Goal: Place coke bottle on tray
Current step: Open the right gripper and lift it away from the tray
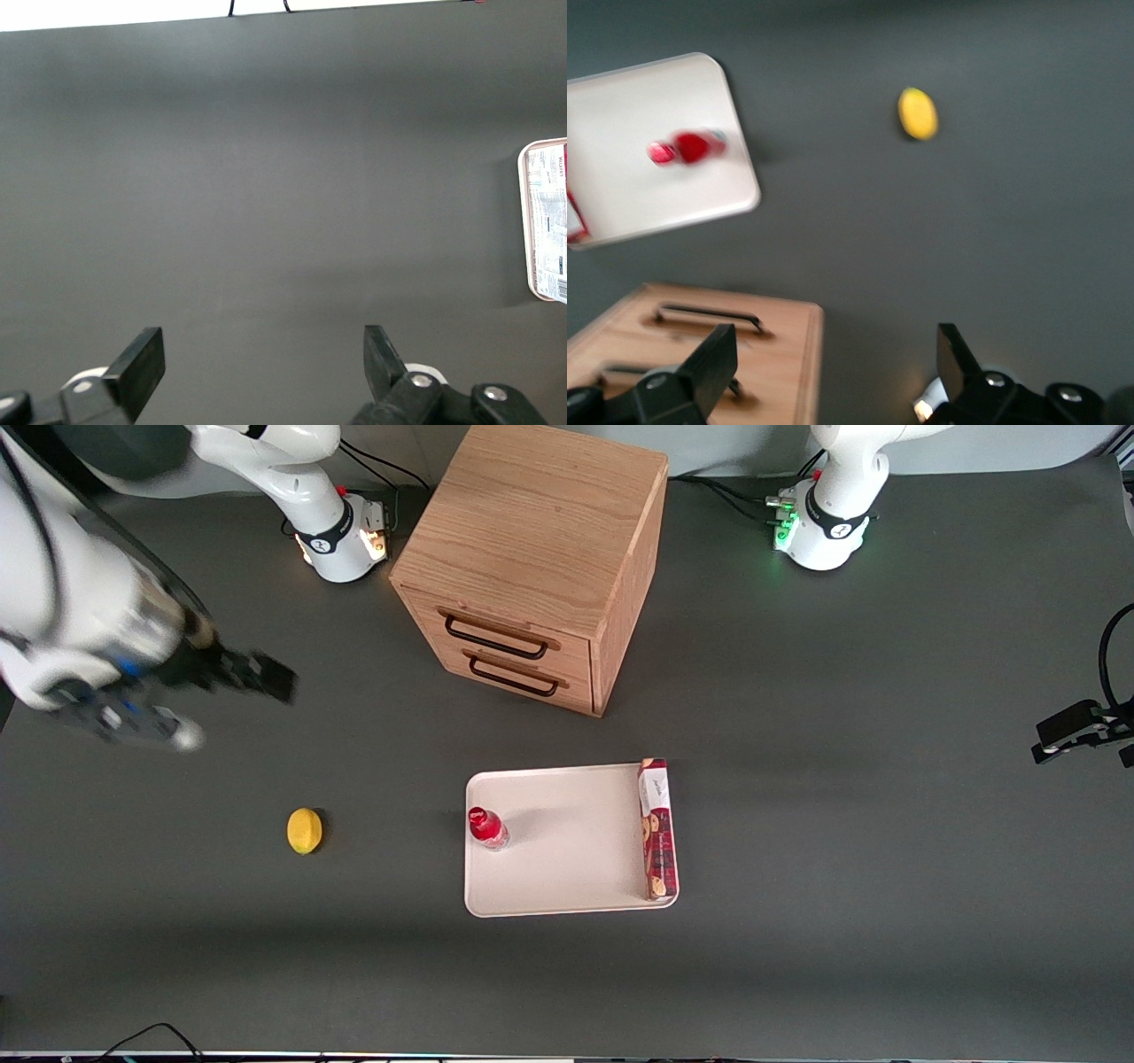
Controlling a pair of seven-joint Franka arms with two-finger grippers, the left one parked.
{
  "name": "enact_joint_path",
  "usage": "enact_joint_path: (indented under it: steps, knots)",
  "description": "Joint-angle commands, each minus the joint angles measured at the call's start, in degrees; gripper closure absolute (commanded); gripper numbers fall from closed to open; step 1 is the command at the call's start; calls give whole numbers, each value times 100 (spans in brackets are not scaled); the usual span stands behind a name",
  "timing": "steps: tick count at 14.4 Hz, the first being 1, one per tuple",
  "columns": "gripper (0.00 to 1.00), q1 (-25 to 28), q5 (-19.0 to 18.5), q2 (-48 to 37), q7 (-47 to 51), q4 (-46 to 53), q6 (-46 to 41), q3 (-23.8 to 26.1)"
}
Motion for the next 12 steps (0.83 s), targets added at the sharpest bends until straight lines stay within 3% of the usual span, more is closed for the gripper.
enact_joint_path:
  steps: [1,3,6,12]
  knots:
    - [0,-60,405,-1335,-819,-1748,208,-845]
    - [0,-16,601,-2188,-1285,-3005,848,-1366]
    - [0,-16,627,-2859,-1419,-4414,1929,-1570]
    - [0,-16,627,-2650,-1665,-4067,1985,-1755]
